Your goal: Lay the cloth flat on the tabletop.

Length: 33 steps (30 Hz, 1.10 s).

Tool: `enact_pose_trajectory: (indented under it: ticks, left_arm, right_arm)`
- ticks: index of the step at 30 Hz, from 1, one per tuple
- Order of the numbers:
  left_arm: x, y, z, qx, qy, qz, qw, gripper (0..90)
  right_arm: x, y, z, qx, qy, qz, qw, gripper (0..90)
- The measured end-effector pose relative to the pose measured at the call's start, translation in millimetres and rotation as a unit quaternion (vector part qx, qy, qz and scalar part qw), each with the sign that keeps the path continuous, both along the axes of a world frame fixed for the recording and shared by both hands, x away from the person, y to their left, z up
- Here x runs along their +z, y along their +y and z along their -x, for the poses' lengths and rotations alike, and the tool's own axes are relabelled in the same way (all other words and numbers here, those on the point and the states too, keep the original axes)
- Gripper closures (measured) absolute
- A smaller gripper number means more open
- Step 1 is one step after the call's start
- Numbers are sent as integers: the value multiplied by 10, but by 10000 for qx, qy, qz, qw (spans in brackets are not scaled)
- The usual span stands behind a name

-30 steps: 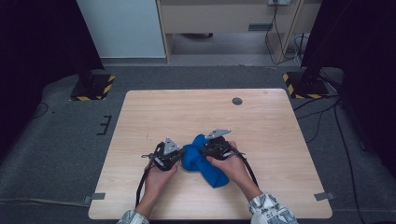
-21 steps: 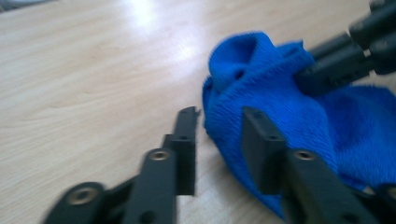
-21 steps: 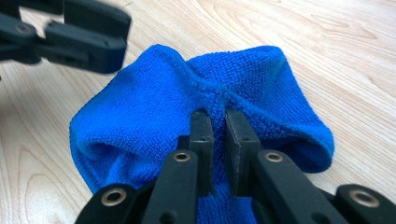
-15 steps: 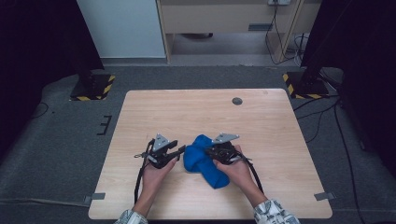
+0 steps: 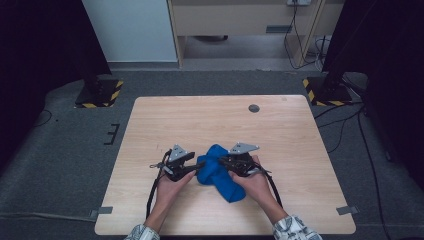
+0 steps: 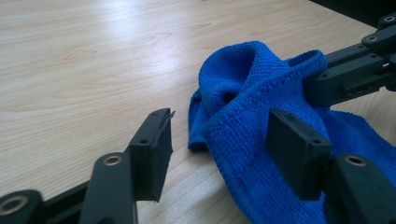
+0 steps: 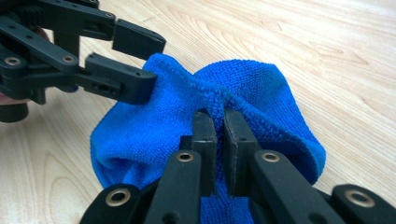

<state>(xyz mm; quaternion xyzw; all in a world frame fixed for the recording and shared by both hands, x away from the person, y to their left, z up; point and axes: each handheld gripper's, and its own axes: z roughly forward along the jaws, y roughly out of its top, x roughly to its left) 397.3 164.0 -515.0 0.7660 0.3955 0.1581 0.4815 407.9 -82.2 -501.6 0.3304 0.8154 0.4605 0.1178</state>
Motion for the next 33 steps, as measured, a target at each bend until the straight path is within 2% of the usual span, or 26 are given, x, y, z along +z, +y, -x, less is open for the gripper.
enact_pose_trajectory:
  ticks: [5,6,8,15,16,17,18,19,20,22,25,27,28,29,30,31,33]
  left_arm:
    - [-35,-40,-14,-139,101,-17,9999,354]
    - [-47,-46,-18,-157,155,-21,9998,347]
    - [-74,-46,-35,-241,321,105,9991,349]
    - [-69,-53,-27,-379,299,123,9988,432]
    - [-69,-53,-27,-379,299,123,9988,471]
    - [-66,-54,-23,-405,314,120,9986,471]
    - [-58,-54,-12,-441,292,87,9986,561]
    - [-58,-54,-12,-441,292,87,9986,601]
    - [-46,-52,-3,-455,250,64,9986,601]
    - [1,-32,26,-421,118,75,9990,719]
    - [45,-15,48,-422,66,78,9991,802]
    - [62,-10,55,-409,47,73,9991,817]
    - [99,20,64,-336,24,116,9994,827]
    - [118,44,68,-269,9,152,9995,827]
    - [118,44,68,-269,9,152,9995,830]
    - [148,110,71,-112,-23,207,9997,834]
    - [156,147,67,-40,-22,243,9997,837]
  right_arm:
    - [37,-6,17,5,-66,-84,9999,850]
    - [43,-8,18,1,-87,-101,9999,851]
    - [59,-4,24,13,-103,-131,9999,851]
    - [85,20,41,93,-151,-221,9996,852]
    - [85,20,41,93,-151,-221,9996,852]
    - [87,25,46,99,-149,-232,9996,852]
    - [87,28,46,123,-157,-210,9996,851]
    - [85,28,45,121,-161,-193,9996,851]
    - [85,28,45,121,-161,-193,9996,851]
    - [80,20,42,91,-162,-151,9997,849]
    - [69,25,46,76,-159,-109,9998,837]
    - [66,29,48,90,-178,-73,9998,823]
    - [73,39,53,71,-182,-35,9998,743]
    - [79,38,53,58,-185,-36,9998,700]
    - [79,38,53,58,-185,-36,9998,700]
    - [99,21,57,-50,-202,42,9998,596]
    - [100,-10,56,-131,-223,137,9996,541]
